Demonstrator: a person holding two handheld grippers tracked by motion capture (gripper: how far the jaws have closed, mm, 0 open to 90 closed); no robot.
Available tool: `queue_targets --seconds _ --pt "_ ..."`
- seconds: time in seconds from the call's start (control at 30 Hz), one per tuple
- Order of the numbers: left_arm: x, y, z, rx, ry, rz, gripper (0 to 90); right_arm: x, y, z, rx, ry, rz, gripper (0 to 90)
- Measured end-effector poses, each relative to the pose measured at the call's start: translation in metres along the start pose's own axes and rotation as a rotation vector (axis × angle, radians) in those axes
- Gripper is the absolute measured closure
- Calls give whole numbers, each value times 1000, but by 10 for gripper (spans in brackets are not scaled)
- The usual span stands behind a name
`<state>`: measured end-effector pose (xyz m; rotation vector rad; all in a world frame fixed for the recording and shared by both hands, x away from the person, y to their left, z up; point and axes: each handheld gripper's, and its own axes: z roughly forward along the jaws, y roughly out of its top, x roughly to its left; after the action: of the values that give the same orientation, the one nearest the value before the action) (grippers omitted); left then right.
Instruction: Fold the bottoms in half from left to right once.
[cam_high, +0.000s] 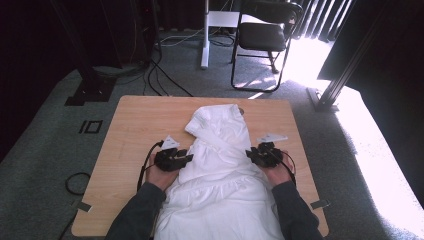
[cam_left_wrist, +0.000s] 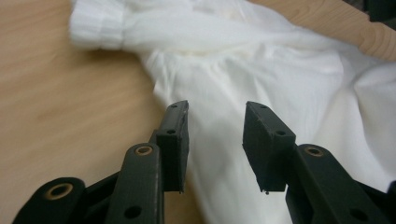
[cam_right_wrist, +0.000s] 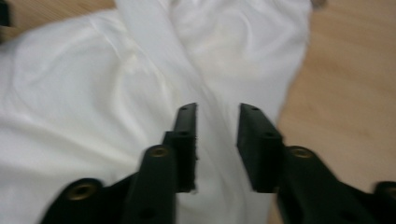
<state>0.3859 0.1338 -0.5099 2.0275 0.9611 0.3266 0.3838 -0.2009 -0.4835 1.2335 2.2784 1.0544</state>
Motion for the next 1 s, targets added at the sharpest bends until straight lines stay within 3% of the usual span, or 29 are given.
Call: queue_targets --seconds 0.07,0.17,0.23,0.33,0.4,0.47,0.67,0.77,0.8,0.83,1.0 --pt "-2 4 15 36 -1 18 682 6 16 12 3 22 -52 804" --pt "-3 2 36 106 4 25 706 19 34 34 1 31 -112 772" --pt "-3 -2 44 131 7 21 711 28 44 51 1 45 -124 756" --pt "-2 -6 47 127 2 12 712 40 54 76 10 41 -153 655" --pt "-2 -6 46 129 1 7 712 43 56 83 11 39 -155 635" --pt "-3 -6 47 127 9 13 711 51 63 100 23 32 -156 552" --pt "-5 -7 47 123 11 17 705 60 72 133 76 29 -178 457" --pt "-5 -7 47 123 11 15 699 61 72 142 116 5 -194 506" --pt "-5 -7 47 121 10 21 699 60 72 145 131 -9 -208 620" --pt "-5 -7 46 120 6 26 685 53 76 140 115 -4 -206 807" --pt "-6 -8 45 110 -5 20 643 18 89 105 -2 -38 -92 860"
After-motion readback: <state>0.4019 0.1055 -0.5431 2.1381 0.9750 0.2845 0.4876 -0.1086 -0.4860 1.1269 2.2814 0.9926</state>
